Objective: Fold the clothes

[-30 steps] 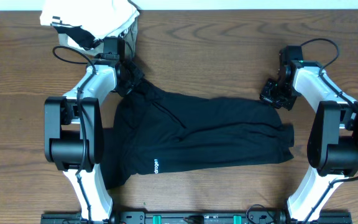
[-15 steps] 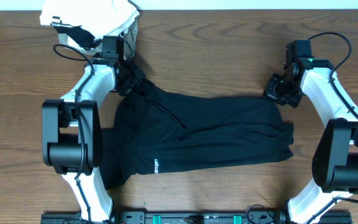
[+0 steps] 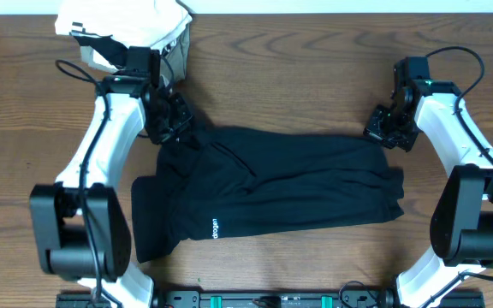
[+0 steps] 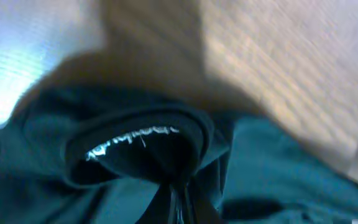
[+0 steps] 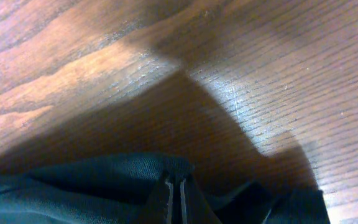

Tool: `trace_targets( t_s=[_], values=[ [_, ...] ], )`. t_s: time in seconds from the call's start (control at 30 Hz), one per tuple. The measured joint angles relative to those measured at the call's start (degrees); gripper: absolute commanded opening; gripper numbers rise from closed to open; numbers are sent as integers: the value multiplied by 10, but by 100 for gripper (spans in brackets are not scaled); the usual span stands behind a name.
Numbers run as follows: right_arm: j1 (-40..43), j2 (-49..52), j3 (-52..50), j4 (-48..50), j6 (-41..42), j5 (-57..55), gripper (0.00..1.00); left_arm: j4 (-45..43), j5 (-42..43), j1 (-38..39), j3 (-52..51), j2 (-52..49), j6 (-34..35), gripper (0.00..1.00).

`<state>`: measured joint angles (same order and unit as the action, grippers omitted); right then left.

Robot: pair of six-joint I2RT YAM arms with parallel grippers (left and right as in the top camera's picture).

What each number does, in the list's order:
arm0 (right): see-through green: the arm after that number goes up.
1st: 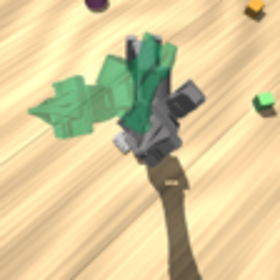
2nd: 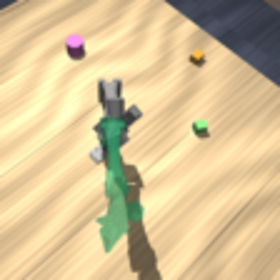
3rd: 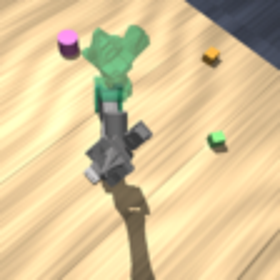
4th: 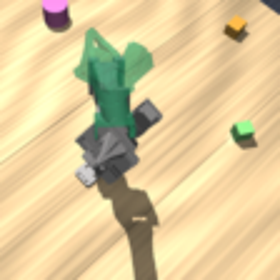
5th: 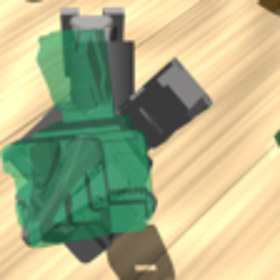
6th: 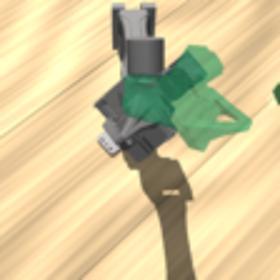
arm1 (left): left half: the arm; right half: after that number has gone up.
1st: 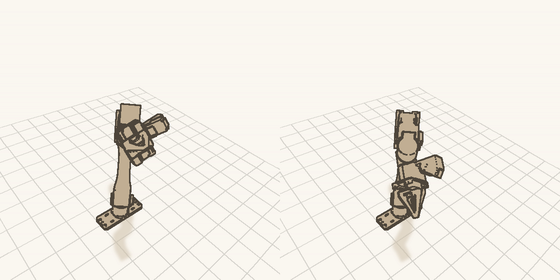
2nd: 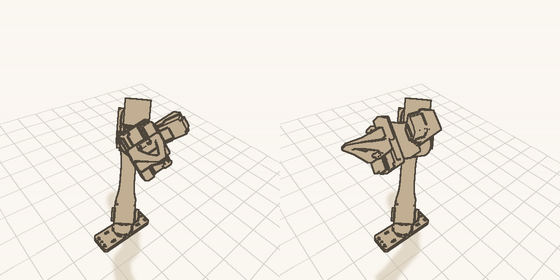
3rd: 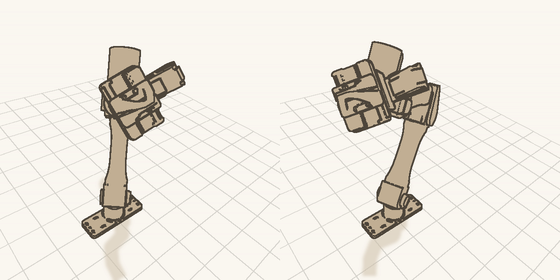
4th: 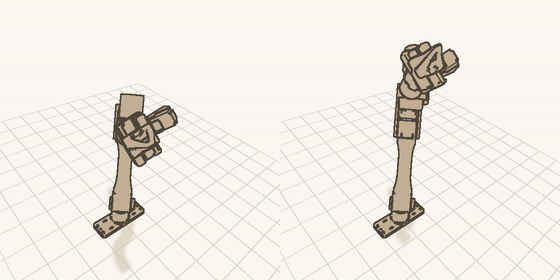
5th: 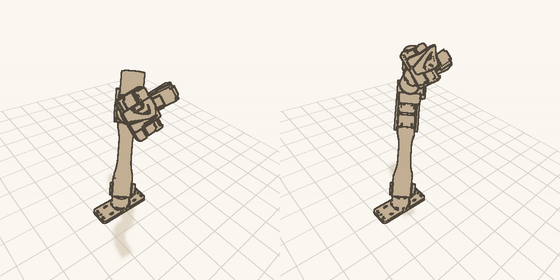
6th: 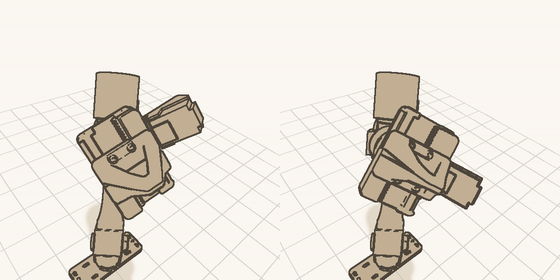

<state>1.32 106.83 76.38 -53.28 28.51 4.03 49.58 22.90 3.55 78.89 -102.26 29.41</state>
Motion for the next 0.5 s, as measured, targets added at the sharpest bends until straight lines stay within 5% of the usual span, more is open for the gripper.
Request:
trace_targets(
  t_s=[0.5],
  values=[
    [0,-8,0,-32,3,0,1,210,3,0,0,61,-51,6]
  ],
)
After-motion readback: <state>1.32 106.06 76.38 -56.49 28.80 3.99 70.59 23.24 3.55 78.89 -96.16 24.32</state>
